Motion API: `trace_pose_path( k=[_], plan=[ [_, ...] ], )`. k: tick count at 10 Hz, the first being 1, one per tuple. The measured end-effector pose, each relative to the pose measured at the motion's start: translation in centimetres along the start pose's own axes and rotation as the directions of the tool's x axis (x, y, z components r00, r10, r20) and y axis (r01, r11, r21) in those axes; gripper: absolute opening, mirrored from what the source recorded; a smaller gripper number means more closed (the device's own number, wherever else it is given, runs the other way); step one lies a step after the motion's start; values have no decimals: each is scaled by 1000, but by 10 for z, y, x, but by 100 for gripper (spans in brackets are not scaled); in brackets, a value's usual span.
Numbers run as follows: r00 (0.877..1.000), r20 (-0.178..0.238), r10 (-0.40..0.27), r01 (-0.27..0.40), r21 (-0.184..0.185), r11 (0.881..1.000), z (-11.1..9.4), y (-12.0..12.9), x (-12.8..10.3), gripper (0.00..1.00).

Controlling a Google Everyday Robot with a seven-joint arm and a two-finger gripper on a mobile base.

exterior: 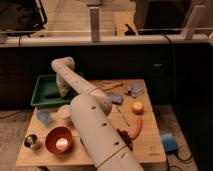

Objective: Place brush in paper cup

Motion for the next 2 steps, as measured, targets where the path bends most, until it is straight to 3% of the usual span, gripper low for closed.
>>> trace_pose_path(
  k=[2],
  plan=[
    [1000, 11, -5, 4, 26, 1000, -15, 1, -5, 0]
  ],
)
